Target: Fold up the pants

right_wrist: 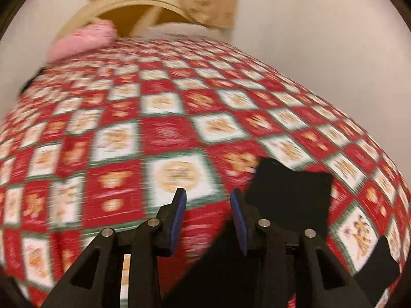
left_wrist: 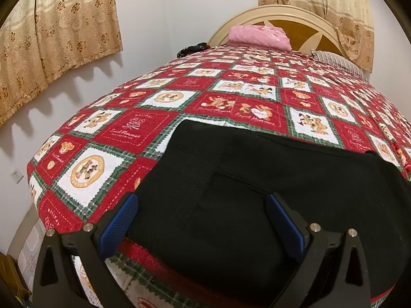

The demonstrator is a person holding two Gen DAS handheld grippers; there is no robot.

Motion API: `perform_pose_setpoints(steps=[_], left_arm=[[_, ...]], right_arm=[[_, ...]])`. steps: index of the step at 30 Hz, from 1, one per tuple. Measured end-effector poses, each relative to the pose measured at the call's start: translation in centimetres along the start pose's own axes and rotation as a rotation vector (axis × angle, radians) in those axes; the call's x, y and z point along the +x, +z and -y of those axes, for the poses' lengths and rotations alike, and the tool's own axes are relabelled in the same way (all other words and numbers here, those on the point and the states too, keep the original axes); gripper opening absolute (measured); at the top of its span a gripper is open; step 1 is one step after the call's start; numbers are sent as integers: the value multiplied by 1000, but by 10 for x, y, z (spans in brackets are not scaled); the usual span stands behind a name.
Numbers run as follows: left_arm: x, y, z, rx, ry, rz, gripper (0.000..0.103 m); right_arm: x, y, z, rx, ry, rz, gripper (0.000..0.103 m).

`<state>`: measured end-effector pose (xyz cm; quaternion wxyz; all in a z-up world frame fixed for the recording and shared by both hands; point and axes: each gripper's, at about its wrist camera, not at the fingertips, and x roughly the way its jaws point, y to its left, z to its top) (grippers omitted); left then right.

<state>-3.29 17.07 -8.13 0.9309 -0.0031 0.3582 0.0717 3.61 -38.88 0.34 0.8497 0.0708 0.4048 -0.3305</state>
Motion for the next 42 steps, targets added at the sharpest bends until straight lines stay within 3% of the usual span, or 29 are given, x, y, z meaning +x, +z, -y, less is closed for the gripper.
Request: perform_pose_setpoints(steps=[3, 8, 16, 19, 22, 23, 28, 33, 42], left_arm=[[0, 0, 0, 0, 0, -5, 103], [1, 1, 0, 1, -1, -12, 103], [2, 1, 0, -1, 4, -17, 103], [2, 1, 1, -2, 6, -18, 103], [2, 1, 1, -3, 8, -20, 103], [2, 1, 1, -3, 8, -21, 103], [2, 0, 1, -4, 8, -20, 103], [2, 0, 1, -5, 9, -20, 103], [2, 0, -1, -6, 11, -15, 103]], right_arm=[[26, -3, 11, 29, -122, -81, 37], [43, 0, 19, -8, -262, -94, 37], [50, -2, 31, 10, -287, -138, 37], [50, -4, 41, 47, -220, -154, 35], [47, -5, 47, 54, -134, -166, 8], [46, -4, 49, 56, -115, -163, 6], [29, -7, 78, 151, 65, -128, 5], [-6, -20, 117, 265, 243, -33, 5], [-53, -50, 171, 404, 415, 93, 5]])
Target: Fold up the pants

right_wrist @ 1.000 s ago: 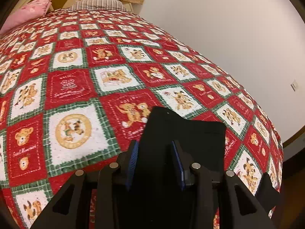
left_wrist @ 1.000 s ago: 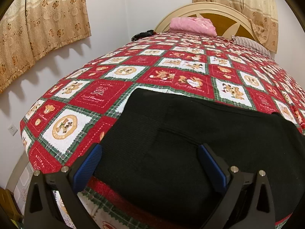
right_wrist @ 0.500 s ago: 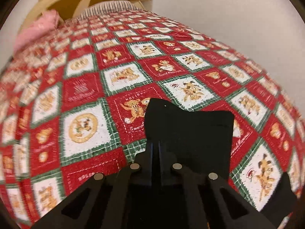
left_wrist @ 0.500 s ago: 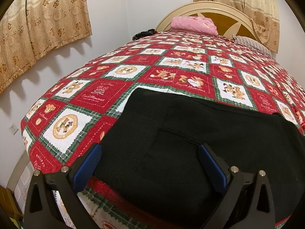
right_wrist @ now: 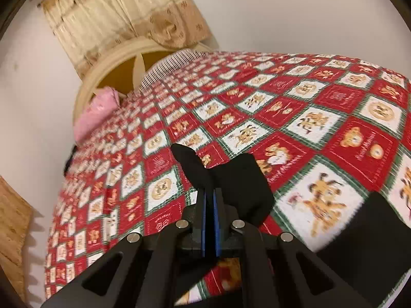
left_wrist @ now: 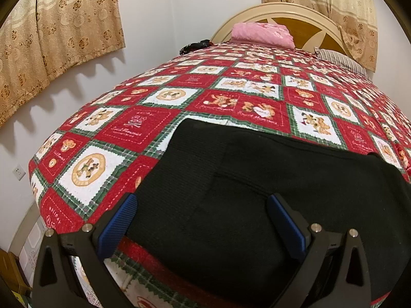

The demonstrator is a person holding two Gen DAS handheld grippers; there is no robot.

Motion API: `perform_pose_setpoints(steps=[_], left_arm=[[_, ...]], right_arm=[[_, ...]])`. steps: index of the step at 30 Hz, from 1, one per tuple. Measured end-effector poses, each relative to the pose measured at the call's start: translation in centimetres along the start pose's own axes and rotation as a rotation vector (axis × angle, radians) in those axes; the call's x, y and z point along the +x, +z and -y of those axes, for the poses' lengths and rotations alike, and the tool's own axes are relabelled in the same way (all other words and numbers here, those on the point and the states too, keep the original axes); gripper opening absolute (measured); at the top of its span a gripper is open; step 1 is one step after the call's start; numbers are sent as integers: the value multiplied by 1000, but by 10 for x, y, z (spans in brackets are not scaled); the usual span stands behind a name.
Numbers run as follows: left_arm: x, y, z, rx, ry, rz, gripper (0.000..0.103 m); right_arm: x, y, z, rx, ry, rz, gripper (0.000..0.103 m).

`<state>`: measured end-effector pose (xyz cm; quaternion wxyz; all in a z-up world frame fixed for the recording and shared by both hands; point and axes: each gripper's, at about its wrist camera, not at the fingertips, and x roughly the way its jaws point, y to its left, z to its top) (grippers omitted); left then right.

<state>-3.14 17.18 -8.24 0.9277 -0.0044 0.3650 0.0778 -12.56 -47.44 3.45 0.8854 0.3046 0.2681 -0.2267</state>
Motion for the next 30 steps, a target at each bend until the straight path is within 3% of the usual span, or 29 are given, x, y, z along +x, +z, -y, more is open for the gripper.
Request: perform_pose_setpoints(steps=[11, 21, 30], left_arm=[[-1, 0, 1, -2, 4, 7, 103], [-1, 0, 1, 0, 5, 7, 103], [-2, 0, 2, 3, 5, 8, 103]], right_arm=[[-81, -40, 68, 134, 113, 146, 5], [-99, -84, 124, 257, 115, 154, 5], [-105, -95, 164, 391, 125, 143, 2]])
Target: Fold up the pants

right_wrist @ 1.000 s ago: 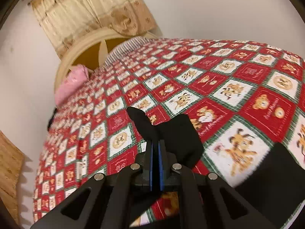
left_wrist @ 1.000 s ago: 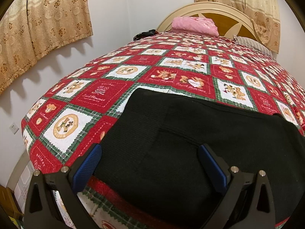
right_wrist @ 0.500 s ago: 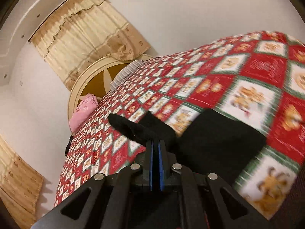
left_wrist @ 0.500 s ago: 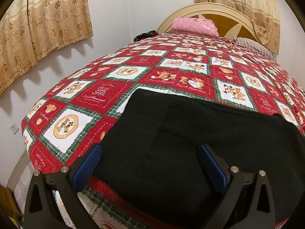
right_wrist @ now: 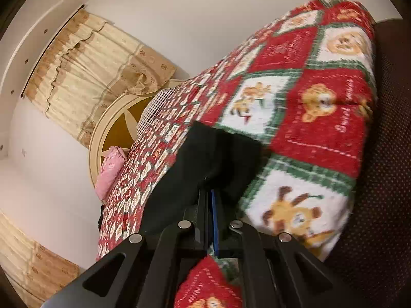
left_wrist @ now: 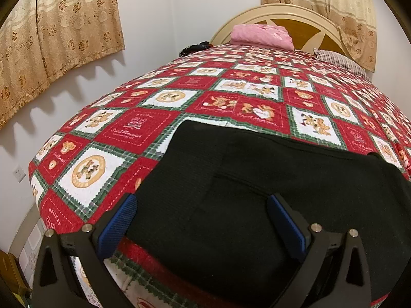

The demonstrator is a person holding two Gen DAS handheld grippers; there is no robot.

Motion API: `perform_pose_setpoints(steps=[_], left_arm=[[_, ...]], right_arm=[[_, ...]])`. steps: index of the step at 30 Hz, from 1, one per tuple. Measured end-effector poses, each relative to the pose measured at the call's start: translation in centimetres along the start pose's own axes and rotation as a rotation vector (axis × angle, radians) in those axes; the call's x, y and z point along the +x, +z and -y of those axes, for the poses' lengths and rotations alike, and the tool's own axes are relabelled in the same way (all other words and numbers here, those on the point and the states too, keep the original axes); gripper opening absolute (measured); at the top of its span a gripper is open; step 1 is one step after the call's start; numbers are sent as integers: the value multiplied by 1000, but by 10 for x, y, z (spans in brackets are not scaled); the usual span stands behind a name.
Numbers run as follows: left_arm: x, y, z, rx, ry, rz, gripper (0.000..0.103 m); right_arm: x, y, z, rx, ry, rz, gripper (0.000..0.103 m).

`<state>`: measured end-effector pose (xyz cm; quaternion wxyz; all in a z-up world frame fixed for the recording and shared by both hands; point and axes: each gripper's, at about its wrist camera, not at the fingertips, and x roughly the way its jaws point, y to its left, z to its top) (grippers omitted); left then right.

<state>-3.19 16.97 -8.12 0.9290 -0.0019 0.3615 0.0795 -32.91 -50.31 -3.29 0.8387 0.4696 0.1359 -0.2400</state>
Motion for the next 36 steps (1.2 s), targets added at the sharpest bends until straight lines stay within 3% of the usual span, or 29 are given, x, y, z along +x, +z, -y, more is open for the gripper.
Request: perform_pose_setpoints(steps=[7, 10, 13, 16, 21, 24, 26, 27, 28, 29, 30, 31, 36], left_arm=[[-1, 1, 0, 6, -3, -2, 103], [-9, 5, 2, -1, -31, -18, 103], [-32, 9, 11, -23, -145, 7, 103], [-55, 12, 36, 21, -242, 20, 103], [-90, 4, 99, 174, -432, 10, 103], [-107, -6, 136, 270, -513, 22, 103], [-114, -11, 156, 326, -529, 38, 103], [-117, -15, 167, 350, -540, 37, 103], [-117, -16, 173, 362, -554, 29, 103], [-119, -18, 183, 381, -583, 13, 103], [-122, -19, 188, 392, -600, 6, 103], [-125, -21, 194, 402, -614, 6, 103], [-137, -29, 208, 430, -644, 10, 103]], right_arm=[[-24, 9, 7, -59, -66, 27, 2], [-41, 15, -3, -111, -35, 53, 2], [-47, 16, -14, -174, -29, 62, 2], [-34, 12, -23, -214, -30, 25, 3], [-14, 6, -15, -175, 14, -34, 3], [-7, 7, -15, -169, 47, -60, 3], [-6, 7, -12, -159, 85, -81, 4], [-7, 7, -11, -158, 99, -88, 8], [-6, 5, -10, -160, 104, -89, 27], [-8, 4, -10, -164, 116, -87, 57], [-10, 4, -9, -161, 126, -75, 70], [-14, 3, -8, -154, 135, -55, 77], [-28, -6, -12, -172, 183, -30, 76]])
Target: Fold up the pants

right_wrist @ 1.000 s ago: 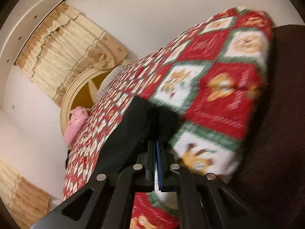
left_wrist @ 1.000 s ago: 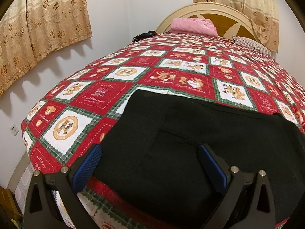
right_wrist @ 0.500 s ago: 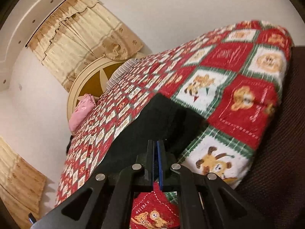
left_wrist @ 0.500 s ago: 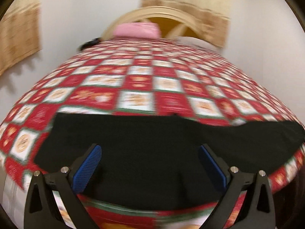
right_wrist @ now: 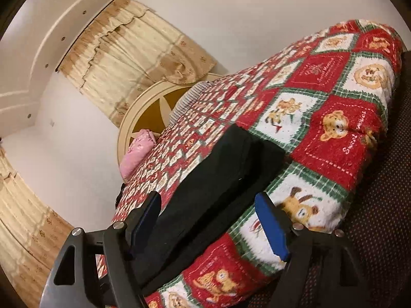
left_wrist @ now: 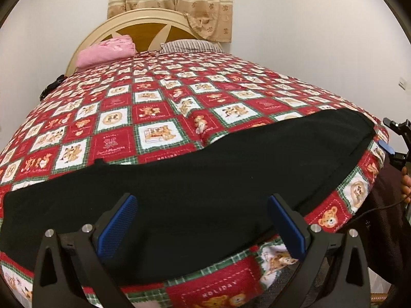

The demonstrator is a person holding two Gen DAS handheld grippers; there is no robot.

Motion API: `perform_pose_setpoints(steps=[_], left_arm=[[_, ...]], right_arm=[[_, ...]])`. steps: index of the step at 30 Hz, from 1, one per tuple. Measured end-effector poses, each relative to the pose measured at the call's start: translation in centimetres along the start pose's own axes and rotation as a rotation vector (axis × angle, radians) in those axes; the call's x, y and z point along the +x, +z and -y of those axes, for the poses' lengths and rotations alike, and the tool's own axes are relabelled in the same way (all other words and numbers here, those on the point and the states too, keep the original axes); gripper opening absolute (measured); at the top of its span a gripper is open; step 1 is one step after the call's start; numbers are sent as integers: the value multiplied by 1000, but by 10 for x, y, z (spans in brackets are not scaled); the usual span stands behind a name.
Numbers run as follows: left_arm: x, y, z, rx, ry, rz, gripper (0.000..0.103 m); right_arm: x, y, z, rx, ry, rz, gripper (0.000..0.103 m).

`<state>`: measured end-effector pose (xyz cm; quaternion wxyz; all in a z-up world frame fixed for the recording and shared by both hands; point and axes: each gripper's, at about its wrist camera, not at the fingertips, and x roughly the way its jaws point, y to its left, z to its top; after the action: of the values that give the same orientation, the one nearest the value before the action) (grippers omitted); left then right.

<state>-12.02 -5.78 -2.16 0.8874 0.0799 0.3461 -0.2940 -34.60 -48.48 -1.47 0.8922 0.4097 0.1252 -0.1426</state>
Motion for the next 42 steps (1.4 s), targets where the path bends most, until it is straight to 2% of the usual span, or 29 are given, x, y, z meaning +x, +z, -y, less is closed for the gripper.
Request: perform_pose_setpoints(steps=[3, 6, 10, 13, 17, 22, 26, 30, 32, 33, 38, 39, 40, 41, 42], left_arm=[[-5, -10, -11, -63, -5, -19, 103], [-12, -24, -14, -117, -56, -35, 103], [-18, -25, 3, -24, -44, 11, 103], [-14, -18, 12, 29, -42, 27, 103], [4, -11, 27, 70, -107, -24, 103], [15, -8, 54, 146, -103, -21, 103], [25, -8, 66, 213, -52, -19, 103], [35, -8, 66, 210, -22, -28, 103], [38, -9, 65, 203, -11, -32, 103], [39, -11, 65, 203, -7, -33, 103], [48, -15, 64, 188, 8, -55, 103], [48, -14, 63, 179, 10, -50, 103], [49, -12, 61, 168, 9, -48, 102], [51, -9, 58, 153, 2, -49, 99], [53, -6, 56, 135, -13, -60, 86]], right_arm=[[5, -8, -17, -53, 49, -36, 77], [14, -16, -31, -96, 52, -50, 77], [22, -20, -34, -116, 28, -62, 77], [16, -16, -20, -70, 8, -50, 76], [0, -6, 3, 12, -15, 7, 73], [-8, 2, 27, 66, -35, 28, 67], [2, 7, 26, 28, -48, 9, 67], [16, 17, 22, -2, -65, 3, 64], [23, 19, 21, -39, -134, 5, 50], [26, 21, 19, -67, -177, 5, 48], [37, 27, 12, -120, -204, 20, 45], [38, 28, 12, -118, -200, 20, 37], [40, 29, 11, -122, -194, 15, 8], [44, 30, 10, -136, -197, -1, 3], [47, 31, 9, -145, -210, -7, 3]])
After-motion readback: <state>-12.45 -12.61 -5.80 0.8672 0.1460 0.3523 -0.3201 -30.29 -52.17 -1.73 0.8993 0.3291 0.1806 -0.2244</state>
